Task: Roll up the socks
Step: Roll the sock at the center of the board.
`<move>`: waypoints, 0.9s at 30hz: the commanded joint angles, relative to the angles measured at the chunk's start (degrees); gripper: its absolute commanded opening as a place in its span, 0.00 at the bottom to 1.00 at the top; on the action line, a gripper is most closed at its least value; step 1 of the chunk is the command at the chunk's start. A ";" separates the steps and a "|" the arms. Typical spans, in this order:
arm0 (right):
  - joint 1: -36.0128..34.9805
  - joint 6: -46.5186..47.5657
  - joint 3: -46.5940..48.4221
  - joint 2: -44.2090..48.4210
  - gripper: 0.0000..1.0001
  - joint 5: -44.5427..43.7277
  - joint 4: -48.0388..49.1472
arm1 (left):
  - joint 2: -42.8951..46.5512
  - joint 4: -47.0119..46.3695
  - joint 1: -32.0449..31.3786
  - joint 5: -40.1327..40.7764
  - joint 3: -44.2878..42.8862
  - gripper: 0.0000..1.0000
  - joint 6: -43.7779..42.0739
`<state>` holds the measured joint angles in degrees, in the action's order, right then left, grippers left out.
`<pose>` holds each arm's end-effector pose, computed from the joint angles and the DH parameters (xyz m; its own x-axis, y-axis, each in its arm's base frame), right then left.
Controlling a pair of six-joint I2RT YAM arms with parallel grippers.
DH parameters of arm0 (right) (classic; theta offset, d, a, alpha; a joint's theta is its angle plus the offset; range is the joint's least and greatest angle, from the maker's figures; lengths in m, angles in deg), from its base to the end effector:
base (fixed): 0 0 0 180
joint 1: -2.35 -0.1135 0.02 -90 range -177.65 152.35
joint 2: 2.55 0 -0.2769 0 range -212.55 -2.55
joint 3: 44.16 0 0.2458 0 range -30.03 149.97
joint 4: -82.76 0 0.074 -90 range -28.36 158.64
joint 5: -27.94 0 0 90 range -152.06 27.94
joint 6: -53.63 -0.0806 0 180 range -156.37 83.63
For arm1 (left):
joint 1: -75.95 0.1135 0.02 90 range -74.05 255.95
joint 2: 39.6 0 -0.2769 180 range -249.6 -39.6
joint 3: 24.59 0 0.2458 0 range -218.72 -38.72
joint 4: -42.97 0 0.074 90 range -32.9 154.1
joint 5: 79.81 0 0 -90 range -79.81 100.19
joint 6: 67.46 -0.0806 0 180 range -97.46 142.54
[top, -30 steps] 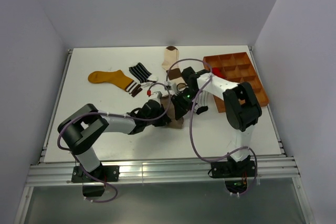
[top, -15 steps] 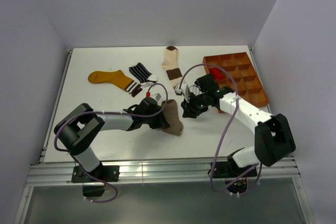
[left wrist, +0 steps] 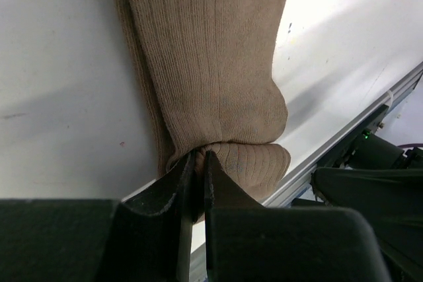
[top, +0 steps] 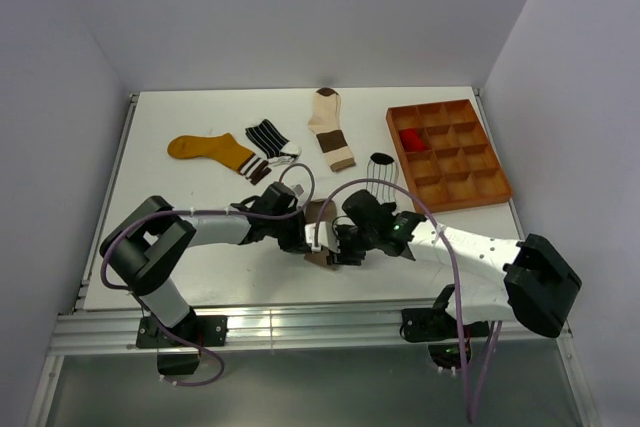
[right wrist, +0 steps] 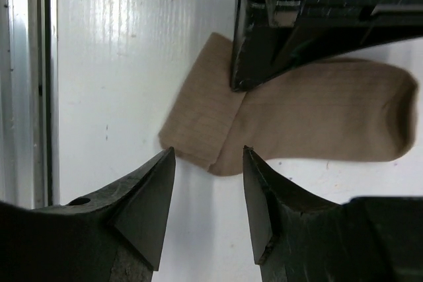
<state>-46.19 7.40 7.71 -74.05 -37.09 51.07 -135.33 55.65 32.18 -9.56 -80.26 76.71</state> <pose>0.1437 0.2141 0.1787 0.2176 -0.7009 -0.6793 -0.9743 -0.1141 -0.1944 0.2169 -0.2455 0.1116 -0.9841 -0.1140 -0.1364 0.0016 0.7614 -0.6483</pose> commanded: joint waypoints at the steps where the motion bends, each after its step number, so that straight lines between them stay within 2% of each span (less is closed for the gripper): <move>1: -2.61 -0.08 -0.29 -0.48 0.53 -3.78 4.99 | -3.59 14.81 -0.26 1.73 3.66 0.00 -1.35; 6: -6.22 -0.35 1.11 -3.99 0.54 -5.37 3.86 | -3.33 14.55 0.00 1.12 3.75 0.00 -1.26; 16: -7.71 -0.35 5.50 -8.38 0.54 -6.69 -1.77 | -3.24 13.15 0.79 -0.47 4.27 0.00 -1.09; 27: -9.65 -2.72 7.70 -8.30 0.57 -6.25 -4.68 | -2.72 11.12 1.41 -1.26 4.36 0.00 1.64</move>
<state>-55.28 5.85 12.54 -82.62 -43.21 47.07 -135.33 57.13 33.65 -15.15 -79.12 79.09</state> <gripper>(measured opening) 0.566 0.135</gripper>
